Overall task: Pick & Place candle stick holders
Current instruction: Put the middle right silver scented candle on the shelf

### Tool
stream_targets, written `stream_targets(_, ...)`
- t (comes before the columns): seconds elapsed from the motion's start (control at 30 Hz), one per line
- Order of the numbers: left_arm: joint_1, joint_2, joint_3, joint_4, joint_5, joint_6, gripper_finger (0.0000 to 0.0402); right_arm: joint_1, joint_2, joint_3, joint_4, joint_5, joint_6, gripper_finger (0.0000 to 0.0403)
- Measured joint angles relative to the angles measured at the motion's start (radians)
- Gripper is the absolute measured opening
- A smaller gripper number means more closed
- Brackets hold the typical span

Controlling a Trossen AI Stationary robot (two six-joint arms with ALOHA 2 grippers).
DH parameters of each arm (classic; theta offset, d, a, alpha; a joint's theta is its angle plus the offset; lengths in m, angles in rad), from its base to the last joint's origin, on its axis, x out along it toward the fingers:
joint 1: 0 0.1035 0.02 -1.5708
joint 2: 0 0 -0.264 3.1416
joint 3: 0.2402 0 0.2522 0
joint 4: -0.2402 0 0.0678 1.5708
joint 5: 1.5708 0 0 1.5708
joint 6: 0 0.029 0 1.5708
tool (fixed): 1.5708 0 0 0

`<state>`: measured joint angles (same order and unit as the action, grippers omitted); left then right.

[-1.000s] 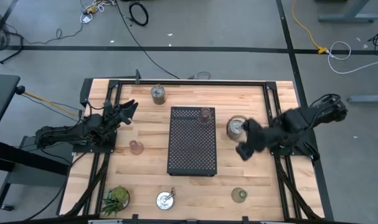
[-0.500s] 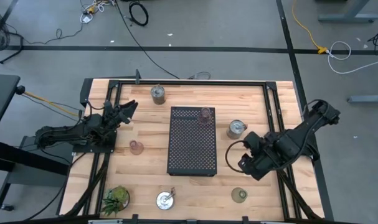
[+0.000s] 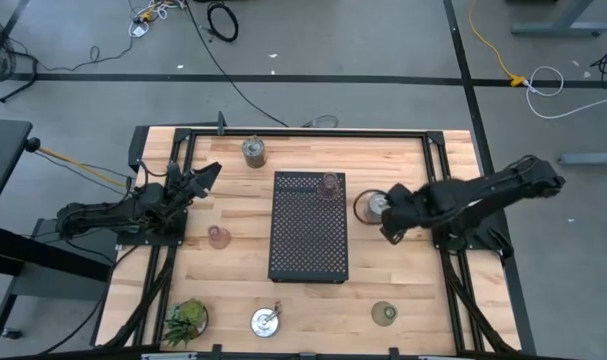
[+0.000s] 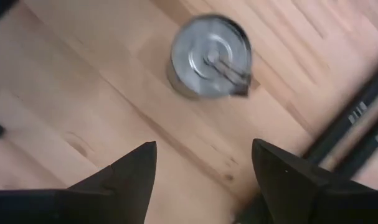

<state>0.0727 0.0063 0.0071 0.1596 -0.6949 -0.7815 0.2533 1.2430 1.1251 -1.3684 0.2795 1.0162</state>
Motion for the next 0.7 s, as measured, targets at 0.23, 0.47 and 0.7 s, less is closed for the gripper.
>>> stream_targets(0.23, 0.0, 0.0, 0.0, 0.0, 0.0, 0.002, 0.0287, -0.178, -0.043, -0.061, 0.151, -0.081, -0.137, 0.0263)
stream_targets(0.47, 0.0, 0.0, 0.0, 0.0, 0.0, 0.0, 0.0287, -0.23, -0.039, -0.061, 0.204, -0.037, -0.239, 0.0263)
stream_targets(0.7, 0.0, 0.0, 0.0, 0.0, 0.0, 0.002, 0.0287, -0.232, -0.039, -0.061, 0.306, -0.013, -0.218, 0.0263)
